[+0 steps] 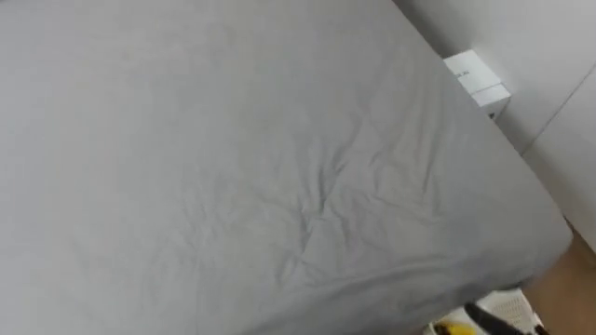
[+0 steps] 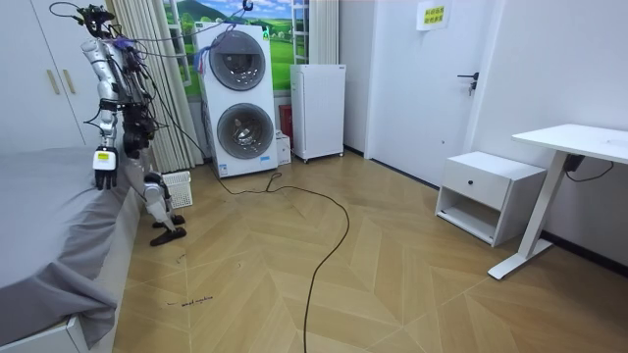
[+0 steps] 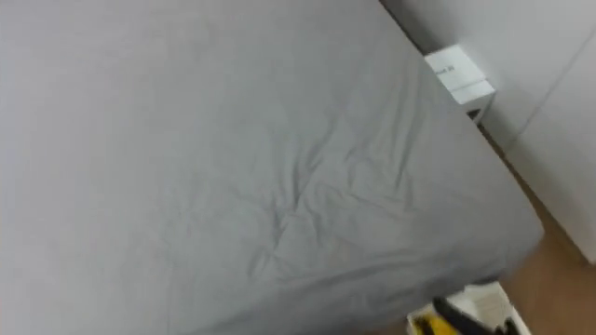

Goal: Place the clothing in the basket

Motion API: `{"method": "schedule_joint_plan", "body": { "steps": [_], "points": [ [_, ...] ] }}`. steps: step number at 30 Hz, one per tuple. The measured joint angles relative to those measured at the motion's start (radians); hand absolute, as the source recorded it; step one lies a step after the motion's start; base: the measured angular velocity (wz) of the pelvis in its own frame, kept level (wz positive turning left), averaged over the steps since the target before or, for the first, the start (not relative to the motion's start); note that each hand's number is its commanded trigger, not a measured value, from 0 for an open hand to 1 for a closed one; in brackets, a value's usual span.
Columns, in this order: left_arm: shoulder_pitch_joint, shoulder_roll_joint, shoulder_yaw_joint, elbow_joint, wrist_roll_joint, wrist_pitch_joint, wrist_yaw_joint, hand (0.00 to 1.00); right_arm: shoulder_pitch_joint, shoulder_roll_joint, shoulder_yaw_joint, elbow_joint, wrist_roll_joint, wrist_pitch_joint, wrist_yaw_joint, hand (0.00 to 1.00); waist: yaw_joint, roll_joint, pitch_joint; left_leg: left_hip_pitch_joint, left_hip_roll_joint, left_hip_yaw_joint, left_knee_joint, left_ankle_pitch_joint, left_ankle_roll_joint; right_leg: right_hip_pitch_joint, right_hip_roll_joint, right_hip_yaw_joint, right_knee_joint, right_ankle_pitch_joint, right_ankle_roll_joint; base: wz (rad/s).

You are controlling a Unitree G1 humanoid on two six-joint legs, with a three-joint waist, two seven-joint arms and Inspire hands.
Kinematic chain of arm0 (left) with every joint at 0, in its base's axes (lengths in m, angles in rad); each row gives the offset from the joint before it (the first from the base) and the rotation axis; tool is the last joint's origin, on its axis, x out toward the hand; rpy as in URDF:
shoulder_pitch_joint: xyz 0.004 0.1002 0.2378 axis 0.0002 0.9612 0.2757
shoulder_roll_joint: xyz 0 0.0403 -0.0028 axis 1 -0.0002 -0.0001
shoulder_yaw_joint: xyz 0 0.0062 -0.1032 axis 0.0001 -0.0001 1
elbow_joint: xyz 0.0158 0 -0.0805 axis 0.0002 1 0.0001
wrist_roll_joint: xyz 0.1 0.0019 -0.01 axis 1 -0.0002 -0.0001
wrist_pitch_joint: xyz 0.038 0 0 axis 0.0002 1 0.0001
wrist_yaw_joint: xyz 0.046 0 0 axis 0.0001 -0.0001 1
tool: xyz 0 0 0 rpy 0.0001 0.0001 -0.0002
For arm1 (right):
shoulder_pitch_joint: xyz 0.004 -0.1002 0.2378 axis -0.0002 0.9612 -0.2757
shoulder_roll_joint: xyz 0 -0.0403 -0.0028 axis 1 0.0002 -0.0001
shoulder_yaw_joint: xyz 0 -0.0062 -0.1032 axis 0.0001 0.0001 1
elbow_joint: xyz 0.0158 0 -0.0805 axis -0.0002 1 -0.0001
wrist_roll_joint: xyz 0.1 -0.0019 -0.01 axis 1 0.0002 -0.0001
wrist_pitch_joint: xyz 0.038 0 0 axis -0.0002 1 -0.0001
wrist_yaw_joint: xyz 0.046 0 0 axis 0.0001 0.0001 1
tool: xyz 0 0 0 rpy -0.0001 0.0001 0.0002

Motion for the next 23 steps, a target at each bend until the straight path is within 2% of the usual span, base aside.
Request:
{"method": "schedule_joint_plan", "body": {
  "steps": [2, 4, 8, 10, 12, 14, 17, 20, 23],
  "points": [
    [0.022, -0.001, 0.027, -0.027, 0.048, -0.013, 0.004, 0.00, 0.008, 0.012, 0.032, 0.027, -0.016, 0.006, 0.023, 0.00, 0.006, -0.024, 0.0008, 0.017, -0.001, -0.020, -0.001, 0.000, 0.000, 0.033, -0.003, -0.022, -0.019, -0.001, 0.000, 0.26],
    [0.030, -0.002, 0.027, -0.044, 0.079, -0.023, 0.012, 0.00, 0.029, 0.018, 0.063, 0.030, -0.035, 0.019, 0.042, 0.00, 0.027, -0.038, -0.0018, 0.026, -0.001, -0.026, -0.001, 0.000, 0.000, 0.054, -0.003, -0.033, -0.034, 0.001, 0.000, 0.21],
    [0.030, -0.012, 0.038, -0.049, 0.120, -0.034, 0.021, 0.00, 0.053, 0.019, 0.139, 0.039, -0.084, 0.032, 0.082, 0.00, 0.052, -0.049, -0.0010, 0.045, -0.006, -0.051, -0.005, 0.000, 0.000, 0.089, -0.008, -0.056, -0.050, 0.002, 0.002, 0.18],
    [0.029, -0.016, 0.044, -0.048, 0.130, -0.045, 0.029, 0.00, 0.060, 0.028, 0.181, 0.070, -0.119, 0.041, 0.114, 0.00, 0.054, -0.062, 0.0008, 0.060, -0.011, -0.083, -0.006, 0.000, 0.000, 0.120, -0.011, -0.076, -0.064, -0.003, 0.005, 0.35],
    [0.032, -0.017, 0.049, -0.050, 0.137, -0.057, 0.032, 0.00, 0.063, 0.037, 0.200, 0.088, -0.135, 0.052, 0.138, 0.00, 0.061, -0.074, 0.0007, 0.066, -0.012, -0.092, -0.006, 0.000, 0.000, 0.135, -0.011, -0.087, -0.071, -0.005, 0.005, 0.18],
    [0.032, -0.021, 0.063, -0.058, 0.151, -0.061, 0.035, 0.00, 0.077, 0.037, 0.236, 0.096, -0.167, 0.064, 0.166, 0.00, 0.083, -0.083, -0.0002, 0.072, -0.012, -0.095, -0.006, 0.000, 0.000, 0.146, -0.011, -0.091, -0.080, -0.003, 0.005, 0.08],
    [0.023, -0.029, 0.068, -0.057, 0.171, -0.063, 0.041, 0.00, 0.078, 0.037, 0.266, 0.106, -0.213, 0.082, 0.189, 0.00, 0.101, -0.085, 0.0008, 0.072, -0.013, -0.105, -0.006, 0.000, 0.000, 0.155, -0.012, -0.106, -0.084, -0.004, 0.005, 0.13],
    [0.015, -0.032, 0.069, -0.056, 0.188, -0.063, 0.041, 0.00, 0.074, 0.037, 0.292, 0.107, -0.245, 0.085, 0.216, 0.00, 0.105, -0.085, 0.0008, 0.068, -0.014, -0.133, -0.006, -0.001, -0.001, 0.168, -0.013, -0.133, -0.096, -0.004, 0.006, 0.27],
    [0.011, -0.037, 0.078, -0.056, 0.194, -0.063, 0.044, 0.00, 0.063, 0.037, 0.294, 0.127, -0.260, 0.096, 0.219, 0.00, 0.110, -0.088, 0.0007, 0.074, -0.014, -0.145, -0.006, -0.004, -0.005, 0.177, -0.011, -0.142, -0.099, -0.005, 0.005, 0.12]
  ]
}}
